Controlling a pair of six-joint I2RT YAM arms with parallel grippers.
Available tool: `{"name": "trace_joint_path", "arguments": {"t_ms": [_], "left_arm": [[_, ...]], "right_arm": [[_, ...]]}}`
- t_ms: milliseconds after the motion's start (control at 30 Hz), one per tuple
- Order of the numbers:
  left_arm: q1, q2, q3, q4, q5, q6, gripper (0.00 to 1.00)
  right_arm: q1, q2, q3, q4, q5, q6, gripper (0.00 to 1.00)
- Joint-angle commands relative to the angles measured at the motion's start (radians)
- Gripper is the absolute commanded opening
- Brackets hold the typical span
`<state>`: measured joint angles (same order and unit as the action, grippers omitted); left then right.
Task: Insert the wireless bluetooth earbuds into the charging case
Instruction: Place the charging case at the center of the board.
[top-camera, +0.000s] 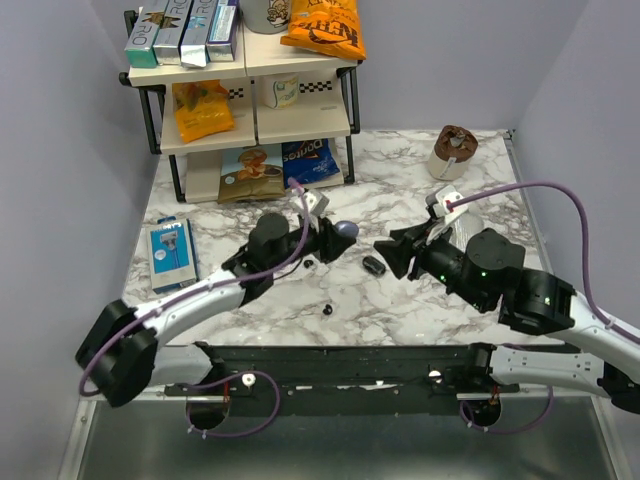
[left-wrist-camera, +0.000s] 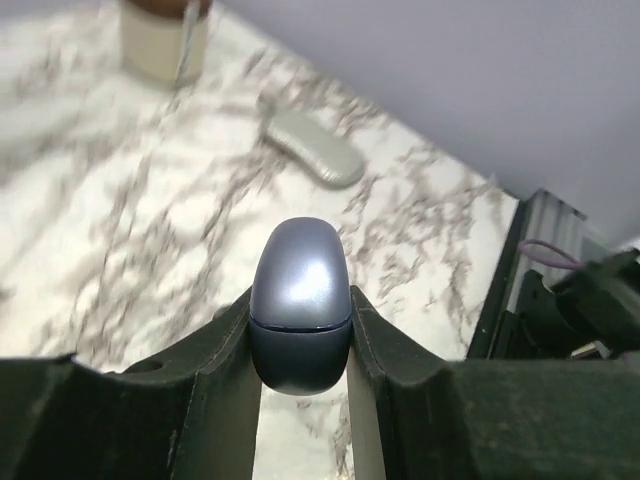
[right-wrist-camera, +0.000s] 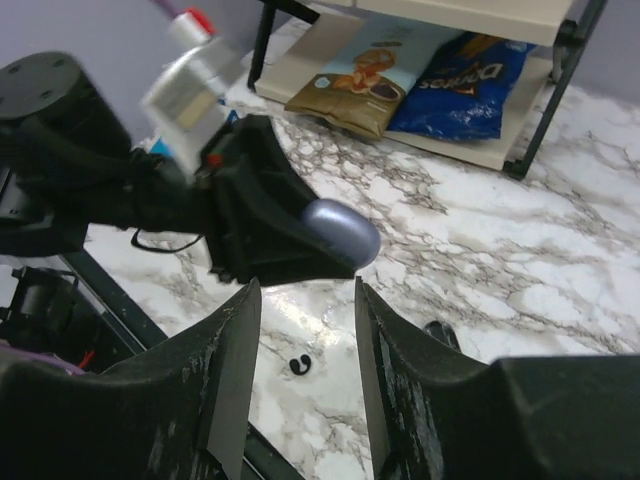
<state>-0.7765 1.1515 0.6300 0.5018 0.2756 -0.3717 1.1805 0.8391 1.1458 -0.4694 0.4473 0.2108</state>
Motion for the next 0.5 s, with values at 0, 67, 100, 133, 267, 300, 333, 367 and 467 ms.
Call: {"name": "trace_joint_path", "arguments": {"t_ms": [0,67,100,133,267,300,333,367,467], "left_arm": [[0.124,0.251,0.175,-0.276,0.032,-0.223,0.00],[0.173,0.327,0.200,-0.225,0.094,-0.275,0.00],[0.181,0.388,0.212,-0.218,0.108,-0.300,0.00],[0.187,0.416,0.227,-0.215,0.114,-0.300,0.00],[0.192,0.548,0.371,-0.323,0.099,-0.253,0.00],[0.204,0.595,0.393,-0.342,0.099,-0.251,0.00],[0.209,0.617,0.408,-0.350,0.099,-0.257,0.00],[0.212,0.635,0.434,-0.370,0.091,-0.259,0.00],[0.233,0.694,0.471,-0.403,0.070,-0.268,0.00]], "right_arm": [[-0.008,-0.003,-0.058,-0.006,0.060,0.070,0.52],[-0.010,-0.008,-0.069,-0.005,0.053,0.076,0.52],[-0.012,-0.012,-0.078,-0.005,0.050,0.082,0.52],[-0.012,-0.015,-0.081,-0.003,0.048,0.082,0.52],[-0.013,-0.023,-0.100,0.006,0.028,0.084,0.52],[-0.013,-0.024,-0.101,0.006,0.028,0.082,0.52],[-0.013,-0.026,-0.104,0.008,0.030,0.081,0.52],[-0.015,-0.026,-0.106,0.009,0.028,0.081,0.52],[-0.015,-0.031,-0.110,0.011,0.027,0.076,0.52]]}}
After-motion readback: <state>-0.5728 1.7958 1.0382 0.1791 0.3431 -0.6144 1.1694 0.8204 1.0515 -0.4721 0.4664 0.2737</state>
